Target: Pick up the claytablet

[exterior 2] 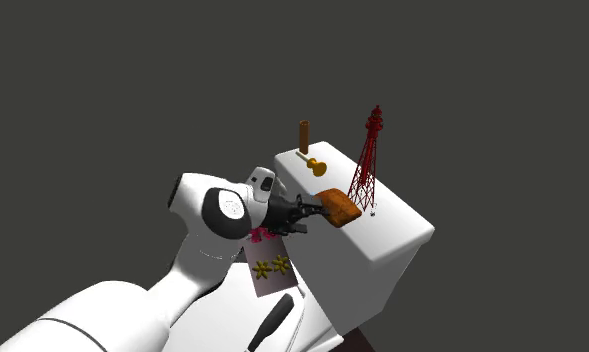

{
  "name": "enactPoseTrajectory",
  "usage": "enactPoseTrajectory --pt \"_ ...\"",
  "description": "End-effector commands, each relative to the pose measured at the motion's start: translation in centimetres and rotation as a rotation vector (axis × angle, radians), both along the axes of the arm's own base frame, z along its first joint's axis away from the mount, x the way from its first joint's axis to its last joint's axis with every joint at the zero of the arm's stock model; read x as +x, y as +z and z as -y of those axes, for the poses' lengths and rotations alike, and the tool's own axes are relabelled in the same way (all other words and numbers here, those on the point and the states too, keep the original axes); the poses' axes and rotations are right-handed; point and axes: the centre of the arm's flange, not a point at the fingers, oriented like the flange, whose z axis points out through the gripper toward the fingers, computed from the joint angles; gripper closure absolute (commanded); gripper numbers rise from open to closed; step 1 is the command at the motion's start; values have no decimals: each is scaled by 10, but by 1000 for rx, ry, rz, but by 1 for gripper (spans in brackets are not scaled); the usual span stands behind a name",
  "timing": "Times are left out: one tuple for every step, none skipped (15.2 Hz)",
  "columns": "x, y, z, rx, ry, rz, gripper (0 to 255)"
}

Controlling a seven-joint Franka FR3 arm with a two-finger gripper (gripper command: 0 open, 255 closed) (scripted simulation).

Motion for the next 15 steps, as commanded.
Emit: enactPoseTrajectory --pt "15 -21 7 -161 18 34 0" --pt "23 -29 11 -237 22 51 0" --pt "32 -36 16 -312 25 69 0" --pt "39 -41 20 -368 28 81 0" --pt "39 -46 20 -368 28 81 0" --pt "39 -52 20 -368 28 81 0" --pt "39 -57 20 -368 28 81 0" --pt "39 -62 20 -368 28 81 0" --pt "39 -68 20 -368 28 81 0" --pt "39 -73 20 -368 28 81 0" --pt "39 -78 20 -368 28 81 0" --pt "39 -81 20 -368 28 81 0" --pt "39 -81 20 -368 28 81 0" --pt "39 -82 20 -368 28 81 255" --pt "39 -81 20 -368 28 81 255"
